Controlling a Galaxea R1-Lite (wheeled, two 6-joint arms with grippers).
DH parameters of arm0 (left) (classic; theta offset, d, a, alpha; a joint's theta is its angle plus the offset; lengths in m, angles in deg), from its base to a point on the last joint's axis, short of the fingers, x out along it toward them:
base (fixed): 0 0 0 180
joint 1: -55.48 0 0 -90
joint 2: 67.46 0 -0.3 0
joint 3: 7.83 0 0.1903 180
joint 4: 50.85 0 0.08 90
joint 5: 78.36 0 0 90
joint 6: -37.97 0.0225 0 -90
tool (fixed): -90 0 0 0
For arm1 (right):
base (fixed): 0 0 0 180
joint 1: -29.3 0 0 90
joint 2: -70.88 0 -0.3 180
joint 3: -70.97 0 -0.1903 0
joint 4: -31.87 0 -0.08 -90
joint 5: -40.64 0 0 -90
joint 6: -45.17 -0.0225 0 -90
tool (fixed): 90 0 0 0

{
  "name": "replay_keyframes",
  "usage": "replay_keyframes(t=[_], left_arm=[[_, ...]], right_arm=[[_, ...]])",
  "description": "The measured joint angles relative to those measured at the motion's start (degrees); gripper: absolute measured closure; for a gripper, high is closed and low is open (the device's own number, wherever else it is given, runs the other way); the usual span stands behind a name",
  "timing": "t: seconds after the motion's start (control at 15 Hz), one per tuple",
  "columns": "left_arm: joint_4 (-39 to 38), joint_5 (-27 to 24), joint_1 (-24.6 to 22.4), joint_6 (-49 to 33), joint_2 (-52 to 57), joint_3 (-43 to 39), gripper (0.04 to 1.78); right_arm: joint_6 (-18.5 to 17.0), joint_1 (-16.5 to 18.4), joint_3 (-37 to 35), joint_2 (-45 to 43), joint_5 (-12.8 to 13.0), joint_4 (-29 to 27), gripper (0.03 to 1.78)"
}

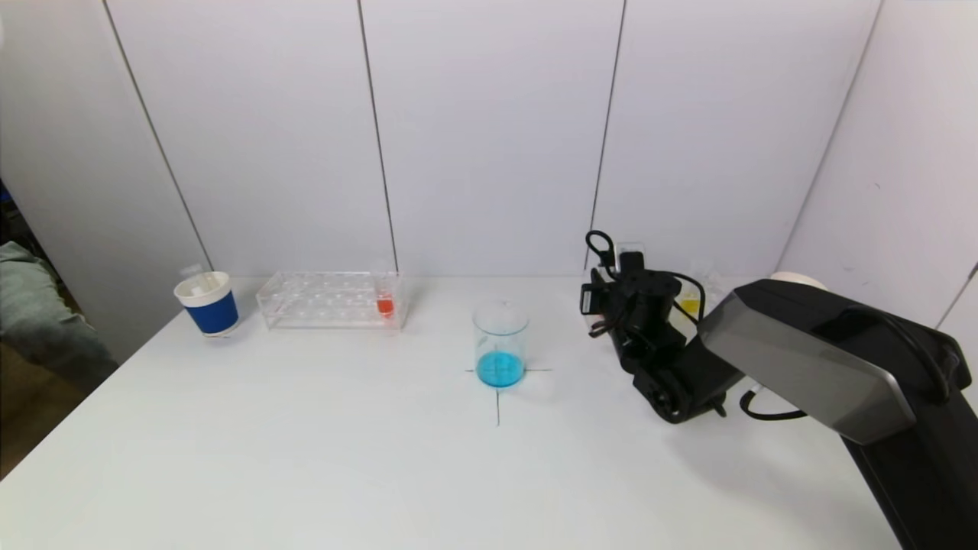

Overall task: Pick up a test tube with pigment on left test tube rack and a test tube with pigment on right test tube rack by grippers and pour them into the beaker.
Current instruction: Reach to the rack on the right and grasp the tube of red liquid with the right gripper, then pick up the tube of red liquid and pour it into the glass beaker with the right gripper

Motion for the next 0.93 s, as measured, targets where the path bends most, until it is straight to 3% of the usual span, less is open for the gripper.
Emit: replay_keyframes(t=[0.93], left_arm=[[0.0, 0.0, 0.0, 0.0, 0.0, 0.0, 0.06]], right_arm=[[1.7, -0.3, -0.2, -1.6, 0.0, -0.2, 1.29]])
